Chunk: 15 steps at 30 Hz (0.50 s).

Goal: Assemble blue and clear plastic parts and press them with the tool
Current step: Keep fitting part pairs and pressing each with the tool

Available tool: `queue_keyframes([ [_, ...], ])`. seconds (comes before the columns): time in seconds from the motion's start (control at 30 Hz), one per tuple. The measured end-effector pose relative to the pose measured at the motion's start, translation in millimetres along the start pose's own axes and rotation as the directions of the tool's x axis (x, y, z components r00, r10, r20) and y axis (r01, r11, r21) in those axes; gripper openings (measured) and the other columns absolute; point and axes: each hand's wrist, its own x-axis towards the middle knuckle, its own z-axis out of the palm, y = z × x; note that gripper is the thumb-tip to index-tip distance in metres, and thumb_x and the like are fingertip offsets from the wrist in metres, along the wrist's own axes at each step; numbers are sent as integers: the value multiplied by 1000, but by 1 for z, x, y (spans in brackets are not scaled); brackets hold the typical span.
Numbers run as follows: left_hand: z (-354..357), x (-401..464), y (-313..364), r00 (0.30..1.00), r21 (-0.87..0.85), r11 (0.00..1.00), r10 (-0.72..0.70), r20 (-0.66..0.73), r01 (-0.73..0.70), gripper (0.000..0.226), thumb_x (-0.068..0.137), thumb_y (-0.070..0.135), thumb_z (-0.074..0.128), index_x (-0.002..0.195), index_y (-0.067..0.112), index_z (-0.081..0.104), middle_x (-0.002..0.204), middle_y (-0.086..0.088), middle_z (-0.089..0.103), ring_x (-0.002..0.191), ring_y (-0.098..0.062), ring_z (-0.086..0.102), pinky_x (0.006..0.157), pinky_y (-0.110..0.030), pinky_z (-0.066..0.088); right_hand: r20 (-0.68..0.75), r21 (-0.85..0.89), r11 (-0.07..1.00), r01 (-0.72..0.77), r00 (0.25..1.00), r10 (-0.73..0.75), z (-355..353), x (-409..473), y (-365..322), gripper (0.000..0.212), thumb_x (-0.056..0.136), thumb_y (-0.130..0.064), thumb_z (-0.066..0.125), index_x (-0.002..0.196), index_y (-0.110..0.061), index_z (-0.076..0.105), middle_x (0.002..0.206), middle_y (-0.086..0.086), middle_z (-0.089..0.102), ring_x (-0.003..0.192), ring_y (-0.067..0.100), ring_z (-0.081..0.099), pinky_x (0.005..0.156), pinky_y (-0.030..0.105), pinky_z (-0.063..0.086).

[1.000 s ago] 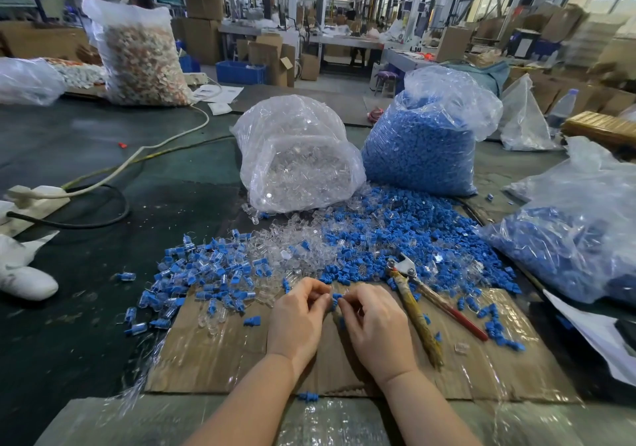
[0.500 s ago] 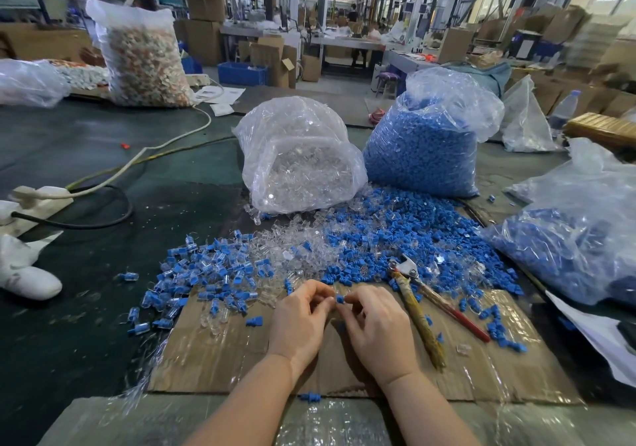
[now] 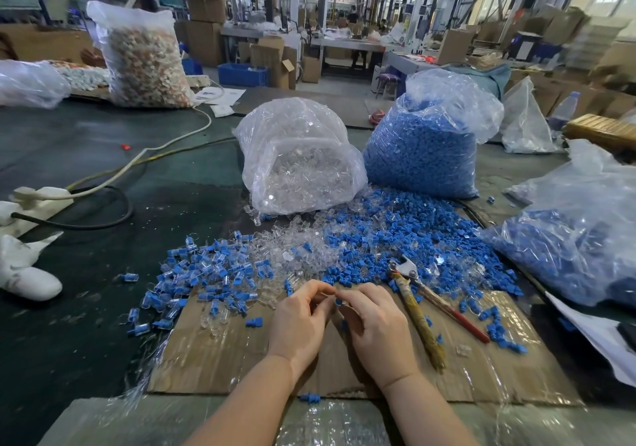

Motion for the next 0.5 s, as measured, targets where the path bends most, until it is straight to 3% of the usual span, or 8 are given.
queue_keyframes([
  [0.5,0,1,1,1000,-9,1000,-3,-5,3,27,86,16,63,79,41,57,80,16,65,76,10,58,71,-8,48,-16,-33,999,17,1000,-17,1,0,1,25,67,-10,83,89,-15,73,82,-2,64,74,17,61,64,26,50],
])
